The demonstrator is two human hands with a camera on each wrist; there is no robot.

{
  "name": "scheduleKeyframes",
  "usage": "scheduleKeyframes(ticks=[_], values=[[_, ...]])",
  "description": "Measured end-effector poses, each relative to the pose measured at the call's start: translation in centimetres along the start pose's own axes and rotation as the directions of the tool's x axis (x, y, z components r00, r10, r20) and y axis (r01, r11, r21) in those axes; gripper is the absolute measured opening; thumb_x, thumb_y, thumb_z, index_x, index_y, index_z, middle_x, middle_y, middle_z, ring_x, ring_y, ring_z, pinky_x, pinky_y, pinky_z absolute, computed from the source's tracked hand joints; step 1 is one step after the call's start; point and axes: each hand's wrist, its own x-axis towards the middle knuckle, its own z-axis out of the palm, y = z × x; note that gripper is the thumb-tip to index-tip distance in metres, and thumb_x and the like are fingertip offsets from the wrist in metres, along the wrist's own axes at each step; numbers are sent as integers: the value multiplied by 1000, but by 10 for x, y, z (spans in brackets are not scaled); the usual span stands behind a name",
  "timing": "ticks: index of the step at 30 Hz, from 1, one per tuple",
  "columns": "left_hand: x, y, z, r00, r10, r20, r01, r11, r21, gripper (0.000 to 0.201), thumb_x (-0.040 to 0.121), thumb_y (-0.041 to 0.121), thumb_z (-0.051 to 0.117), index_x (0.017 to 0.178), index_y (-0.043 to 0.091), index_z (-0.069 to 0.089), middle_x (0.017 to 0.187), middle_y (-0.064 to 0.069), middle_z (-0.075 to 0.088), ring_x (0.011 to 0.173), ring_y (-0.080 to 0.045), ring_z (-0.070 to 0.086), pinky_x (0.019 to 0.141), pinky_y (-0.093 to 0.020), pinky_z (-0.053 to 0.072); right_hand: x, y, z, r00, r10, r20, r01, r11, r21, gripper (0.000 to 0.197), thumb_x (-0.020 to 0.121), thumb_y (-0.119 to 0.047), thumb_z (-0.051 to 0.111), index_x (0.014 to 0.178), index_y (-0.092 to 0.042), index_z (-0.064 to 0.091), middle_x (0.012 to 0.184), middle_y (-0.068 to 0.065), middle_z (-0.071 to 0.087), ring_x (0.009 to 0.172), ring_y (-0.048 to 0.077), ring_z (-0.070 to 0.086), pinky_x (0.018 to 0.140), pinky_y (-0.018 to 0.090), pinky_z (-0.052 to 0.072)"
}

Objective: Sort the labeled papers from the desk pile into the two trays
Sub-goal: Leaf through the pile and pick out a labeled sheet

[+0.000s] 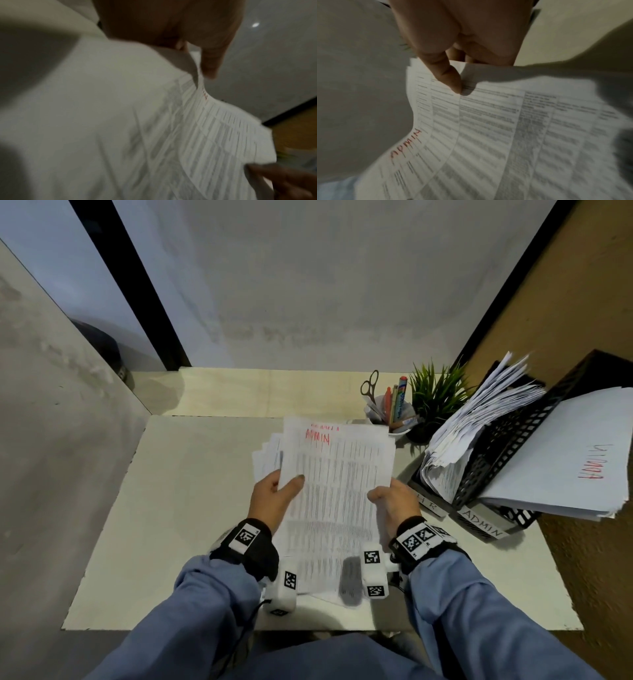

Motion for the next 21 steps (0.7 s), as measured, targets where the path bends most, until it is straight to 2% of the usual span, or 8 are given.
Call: scheduleKeyframes(ticks=[3, 5, 7, 9, 11, 14, 18, 21], values=[[-9, 26, 10, 991, 127, -40, -128, 992, -20, 21, 86, 7, 63, 97, 25, 69, 95, 3, 73, 87, -6, 70, 77, -28, 58, -20, -29, 5, 965, -258, -39, 257, 966, -25, 22, 81, 8, 56, 94, -8, 65, 98, 10, 69, 88, 19, 63, 73, 24, 54], [-14, 45, 14, 971, 223, -83, -222, 975, 29, 20, 86, 3, 62, 95, 20, 64, 87, 9, 68, 75, 5, 67, 61, -12, 52, -41, -45, 4, 888, -458, -45, 459, 888, 16, 25, 87, 4, 54, 90, -21, 59, 93, -2, 64, 86, 8, 62, 66, 12, 52], [-18, 52, 14, 957, 271, -105, -265, 962, 67, 15, 85, 5, 63, 93, 18, 62, 85, 9, 66, 77, -1, 65, 58, -12, 50, -57, -51, 2, 815, -577, -54, 579, 815, 27, 29, 89, 1, 54, 90, -28, 54, 93, -4, 60, 85, 2, 59, 65, 11, 52], [-19, 44, 15, 968, 221, -117, -209, 972, 104, 15, 85, 8, 64, 96, 18, 62, 89, 6, 66, 83, -8, 64, 61, -16, 50, -58, -37, -1, 815, -577, -58, 578, 816, -5, 29, 88, 1, 54, 91, -28, 53, 95, -2, 60, 86, 3, 59, 67, 13, 52], [-21, 23, 13, 990, 102, -94, -86, 983, 160, 21, 86, 10, 63, 107, 13, 62, 96, 1, 67, 86, -10, 64, 60, -13, 50, -52, -11, 0, 896, -443, -28, 441, 896, -49, 19, 89, -1, 53, 96, -18, 57, 96, 1, 62, 90, 10, 62, 76, 26, 56], [-28, 4, 15, 997, -65, 27, 58, 977, 206, 32, 91, 9, 57, 122, 5, 55, 111, -6, 65, 91, -15, 63, 71, -18, 51, -44, 16, 0, 969, -245, 34, 247, 943, -223, 20, 87, 4, 50, 76, -11, 56, 76, 7, 57, 80, 23, 56, 74, 41, 52], [-25, 35, 13, 985, -2, 175, -61, 934, 351, 17, 90, 20, 55, 94, 7, 64, 83, 0, 65, 72, -13, 63, 61, -17, 48, -51, -13, -13, 952, -301, 53, 306, 934, -186, 13, 89, 3, 50, 80, -1, 59, 73, 10, 56, 66, 19, 54, 58, 24, 52], [-29, 84, 17, 952, 139, 273, -254, 857, 448, 25, 84, 22, 57, 66, 4, 54, 63, -3, 50, 56, -13, 50, 56, -21, 41, -63, -53, -41, 872, -490, 24, 488, 863, -131, 27, 90, 3, 52, 78, -20, 58, 75, -4, 62, 65, 1, 62, 57, 7, 47]])
